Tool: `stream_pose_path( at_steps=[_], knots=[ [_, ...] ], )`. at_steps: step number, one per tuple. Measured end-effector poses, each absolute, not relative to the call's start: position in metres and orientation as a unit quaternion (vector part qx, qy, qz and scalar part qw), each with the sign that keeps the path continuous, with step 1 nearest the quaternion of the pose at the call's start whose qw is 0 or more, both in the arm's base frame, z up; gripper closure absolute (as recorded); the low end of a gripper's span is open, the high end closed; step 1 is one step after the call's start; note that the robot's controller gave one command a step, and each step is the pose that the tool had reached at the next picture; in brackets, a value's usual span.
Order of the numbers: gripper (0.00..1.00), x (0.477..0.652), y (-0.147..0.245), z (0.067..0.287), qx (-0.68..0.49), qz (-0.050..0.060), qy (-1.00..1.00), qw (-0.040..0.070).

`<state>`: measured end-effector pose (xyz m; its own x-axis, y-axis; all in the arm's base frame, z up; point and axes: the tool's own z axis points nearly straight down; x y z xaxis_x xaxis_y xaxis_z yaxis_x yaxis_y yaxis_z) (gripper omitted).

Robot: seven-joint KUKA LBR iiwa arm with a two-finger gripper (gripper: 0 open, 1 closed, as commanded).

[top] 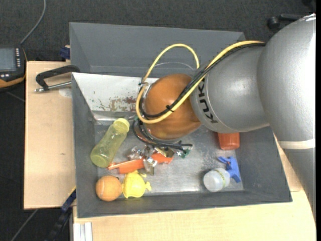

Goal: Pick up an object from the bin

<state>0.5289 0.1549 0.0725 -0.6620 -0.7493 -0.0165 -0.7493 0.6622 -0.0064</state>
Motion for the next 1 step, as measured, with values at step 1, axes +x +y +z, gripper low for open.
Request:
stream_pose_path(
  at_steps=[1],
  knots=[
    [1.0,0.5289,0.1549,0.0725,-0.411,0.001,0.912,0.009]
  ],
)
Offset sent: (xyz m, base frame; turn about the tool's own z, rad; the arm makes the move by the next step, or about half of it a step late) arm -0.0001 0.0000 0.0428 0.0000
